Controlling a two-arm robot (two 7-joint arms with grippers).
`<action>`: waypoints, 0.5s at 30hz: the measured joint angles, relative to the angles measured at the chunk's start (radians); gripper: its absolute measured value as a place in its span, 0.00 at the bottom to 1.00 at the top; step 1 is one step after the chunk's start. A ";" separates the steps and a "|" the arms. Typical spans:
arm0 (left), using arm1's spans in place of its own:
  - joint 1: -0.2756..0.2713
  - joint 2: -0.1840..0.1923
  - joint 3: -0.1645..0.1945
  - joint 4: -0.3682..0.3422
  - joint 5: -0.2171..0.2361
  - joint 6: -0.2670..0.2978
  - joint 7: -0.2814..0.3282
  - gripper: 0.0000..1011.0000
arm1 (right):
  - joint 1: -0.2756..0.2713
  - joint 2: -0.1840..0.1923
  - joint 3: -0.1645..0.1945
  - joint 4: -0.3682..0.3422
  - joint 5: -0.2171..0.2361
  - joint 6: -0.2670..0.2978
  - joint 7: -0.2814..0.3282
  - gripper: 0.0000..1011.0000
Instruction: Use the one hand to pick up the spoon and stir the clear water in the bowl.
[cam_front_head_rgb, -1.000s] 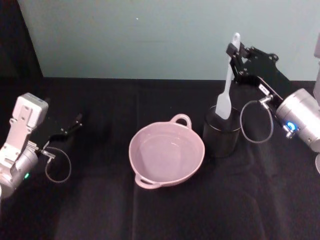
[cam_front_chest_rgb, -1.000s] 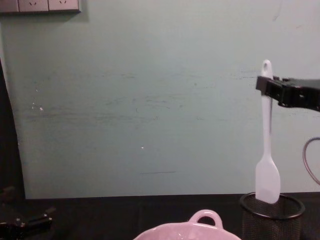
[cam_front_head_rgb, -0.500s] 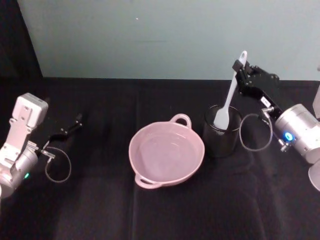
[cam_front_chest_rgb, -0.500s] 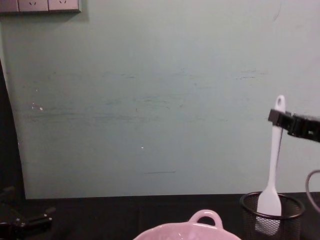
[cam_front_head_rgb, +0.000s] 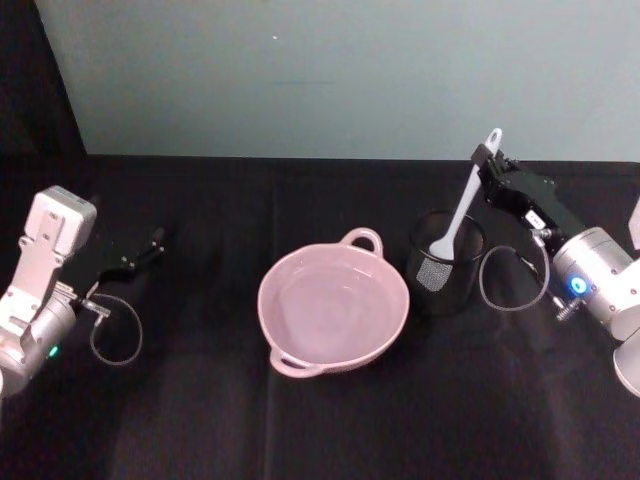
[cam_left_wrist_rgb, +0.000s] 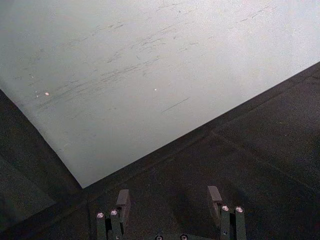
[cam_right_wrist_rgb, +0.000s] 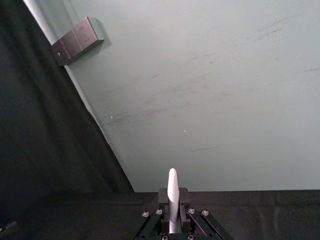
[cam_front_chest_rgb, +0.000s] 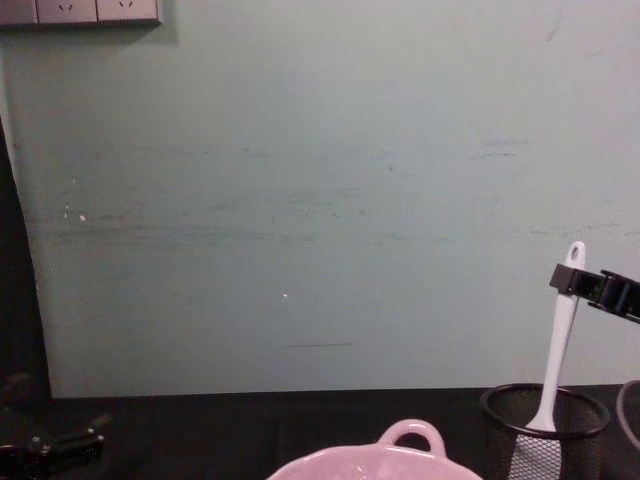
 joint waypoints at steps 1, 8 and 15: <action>0.000 0.000 0.000 0.000 0.000 0.000 0.000 1.00 | 0.001 0.000 0.001 0.007 0.012 0.002 0.002 0.12; 0.000 0.000 0.000 0.000 0.000 0.000 0.000 1.00 | 0.001 0.005 -0.002 0.014 0.047 0.008 0.002 0.12; 0.000 0.000 0.000 0.000 0.000 0.000 0.000 1.00 | 0.000 0.011 -0.008 0.022 0.077 0.013 -0.003 0.12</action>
